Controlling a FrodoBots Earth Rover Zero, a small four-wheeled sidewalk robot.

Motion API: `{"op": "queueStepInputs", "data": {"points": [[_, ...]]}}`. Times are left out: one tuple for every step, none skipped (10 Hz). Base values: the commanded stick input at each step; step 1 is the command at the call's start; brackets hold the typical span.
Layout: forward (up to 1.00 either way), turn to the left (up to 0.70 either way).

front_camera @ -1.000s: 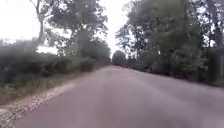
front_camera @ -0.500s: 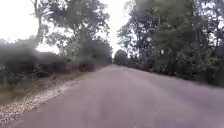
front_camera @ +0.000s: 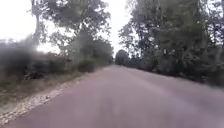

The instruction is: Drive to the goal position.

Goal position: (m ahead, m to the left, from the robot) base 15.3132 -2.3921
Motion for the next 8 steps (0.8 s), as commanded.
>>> {"op": "queueStepInputs", "data": {"points": [[1.0,0.0],[1.0,0.0],[1.0,0.0],[1.0,0.0],[1.0,0.0],[1.0,0.0],[1.0,0.0],[1.0,0.0]]}}
